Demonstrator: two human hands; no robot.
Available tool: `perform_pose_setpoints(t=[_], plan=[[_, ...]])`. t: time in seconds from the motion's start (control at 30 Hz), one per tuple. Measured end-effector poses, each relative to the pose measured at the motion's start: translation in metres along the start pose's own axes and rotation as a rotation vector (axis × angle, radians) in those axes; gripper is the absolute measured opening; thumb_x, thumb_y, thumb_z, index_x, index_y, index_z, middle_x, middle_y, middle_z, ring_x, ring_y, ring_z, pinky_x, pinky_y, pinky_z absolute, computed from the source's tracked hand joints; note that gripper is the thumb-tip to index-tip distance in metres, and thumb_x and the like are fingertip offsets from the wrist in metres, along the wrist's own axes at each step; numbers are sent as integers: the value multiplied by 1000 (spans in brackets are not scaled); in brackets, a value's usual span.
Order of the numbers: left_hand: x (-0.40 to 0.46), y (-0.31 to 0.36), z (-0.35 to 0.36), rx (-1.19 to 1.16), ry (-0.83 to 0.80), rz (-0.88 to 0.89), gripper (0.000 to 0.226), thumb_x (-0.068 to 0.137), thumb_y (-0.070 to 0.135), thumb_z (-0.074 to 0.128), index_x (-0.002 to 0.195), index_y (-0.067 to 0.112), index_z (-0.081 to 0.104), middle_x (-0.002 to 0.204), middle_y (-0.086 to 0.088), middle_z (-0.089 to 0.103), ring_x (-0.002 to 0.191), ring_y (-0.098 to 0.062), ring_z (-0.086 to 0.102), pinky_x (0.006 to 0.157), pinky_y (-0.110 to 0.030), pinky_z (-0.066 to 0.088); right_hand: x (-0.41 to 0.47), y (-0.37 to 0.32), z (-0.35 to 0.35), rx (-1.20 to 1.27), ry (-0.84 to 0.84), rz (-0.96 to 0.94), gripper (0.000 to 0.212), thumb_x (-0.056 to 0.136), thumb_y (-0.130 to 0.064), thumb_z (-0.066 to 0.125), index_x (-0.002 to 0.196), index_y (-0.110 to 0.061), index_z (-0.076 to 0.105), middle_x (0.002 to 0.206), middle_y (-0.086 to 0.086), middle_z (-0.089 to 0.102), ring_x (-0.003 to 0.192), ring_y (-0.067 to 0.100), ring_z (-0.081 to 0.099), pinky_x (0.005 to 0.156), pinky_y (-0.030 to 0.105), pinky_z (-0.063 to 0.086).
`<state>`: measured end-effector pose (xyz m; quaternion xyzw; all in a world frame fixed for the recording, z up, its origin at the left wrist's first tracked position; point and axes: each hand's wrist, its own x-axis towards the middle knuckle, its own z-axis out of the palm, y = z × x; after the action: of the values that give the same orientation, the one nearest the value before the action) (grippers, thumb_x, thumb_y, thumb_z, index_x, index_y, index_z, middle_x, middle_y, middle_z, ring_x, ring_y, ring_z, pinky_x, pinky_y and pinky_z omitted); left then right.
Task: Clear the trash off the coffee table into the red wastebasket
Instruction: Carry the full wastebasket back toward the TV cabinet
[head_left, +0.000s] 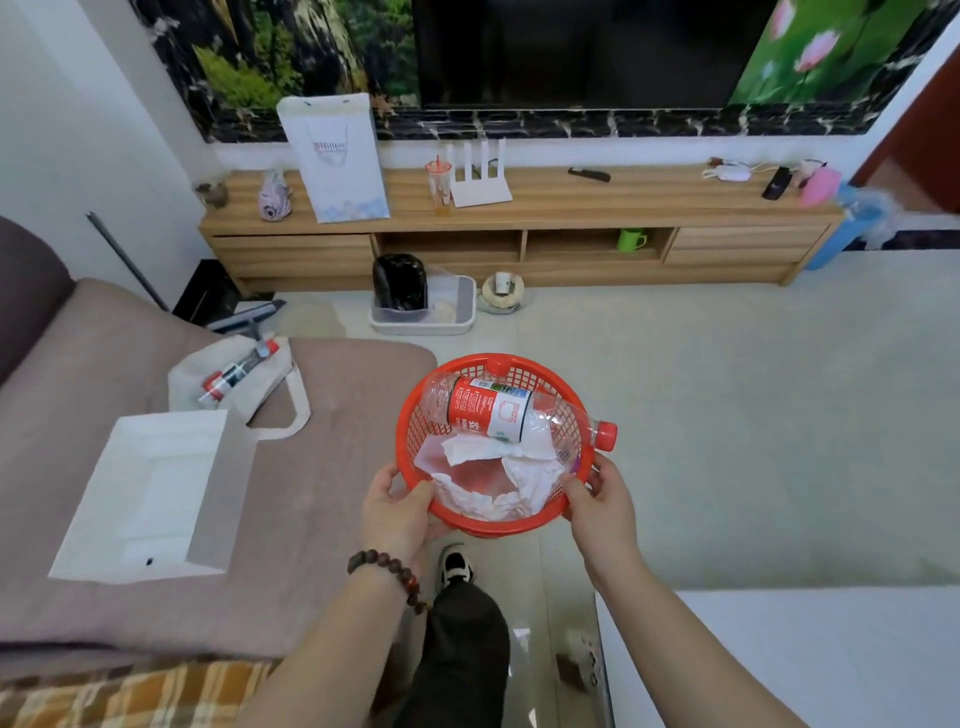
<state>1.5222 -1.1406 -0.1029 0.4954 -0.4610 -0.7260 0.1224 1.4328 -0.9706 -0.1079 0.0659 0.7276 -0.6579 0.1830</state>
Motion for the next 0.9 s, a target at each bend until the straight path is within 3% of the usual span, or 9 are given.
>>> perform_pose_setpoints(t=[0.1, 0.17, 0.27, 0.43, 0.53, 0.6, 0.9], plan=[[66, 47, 34, 10, -12, -4, 36, 90, -5, 58, 95, 30, 57, 94, -12, 73, 52, -13, 72, 41, -27, 54, 71, -32, 31, -6, 9, 9, 29, 89, -13, 56, 116, -25, 56, 109, -1, 67, 98, 19, 66, 87, 46, 56], [104, 79, 58, 16, -45, 0, 32, 89, -4, 59, 102, 26, 59, 97, -15, 72, 51, -14, 71, 40, -27, 53, 114, -56, 48, 2, 10, 2, 28, 89, -12, 56, 112, -27, 57, 106, -2, 68, 96, 18, 67, 85, 46, 57], [150, 119, 95, 17, -58, 29, 32, 89, -2, 61, 112, 21, 61, 107, -16, 72, 65, -23, 72, 43, -29, 55, 170, -89, 66, 4, 47, -4, 28, 89, -13, 56, 114, -26, 57, 108, -1, 68, 98, 18, 66, 87, 45, 56], [204, 163, 153, 40, -104, 56, 35, 89, -1, 63, 97, 33, 63, 109, -5, 73, 87, -31, 74, 52, -36, 60, 244, -125, 78, 8, 102, -20, 31, 90, -14, 55, 120, -23, 57, 111, -4, 67, 102, 16, 64, 91, 45, 54], [232, 178, 189, 77, -109, 42, 36, 90, 0, 64, 116, 25, 62, 113, -8, 71, 91, -31, 73, 60, -44, 63, 287, -140, 75, -13, 117, -15, 29, 91, -18, 55, 118, -26, 56, 110, -6, 66, 101, 15, 64, 90, 45, 55], [251, 187, 215, 98, -116, 46, 41, 90, 2, 65, 127, 18, 58, 115, -12, 70, 90, -30, 73, 59, -42, 63, 318, -146, 71, -31, 125, -24, 29, 92, -21, 55, 120, -26, 56, 111, -5, 66, 101, 16, 64, 90, 45, 55], [360, 193, 392, 60, -104, -17, 37, 88, -5, 63, 116, 19, 63, 108, -17, 73, 89, -33, 73, 56, -38, 61, 520, -168, 20, -100, 154, 30, 34, 92, -36, 54, 125, -28, 52, 117, -5, 64, 104, 16, 62, 92, 45, 53]])
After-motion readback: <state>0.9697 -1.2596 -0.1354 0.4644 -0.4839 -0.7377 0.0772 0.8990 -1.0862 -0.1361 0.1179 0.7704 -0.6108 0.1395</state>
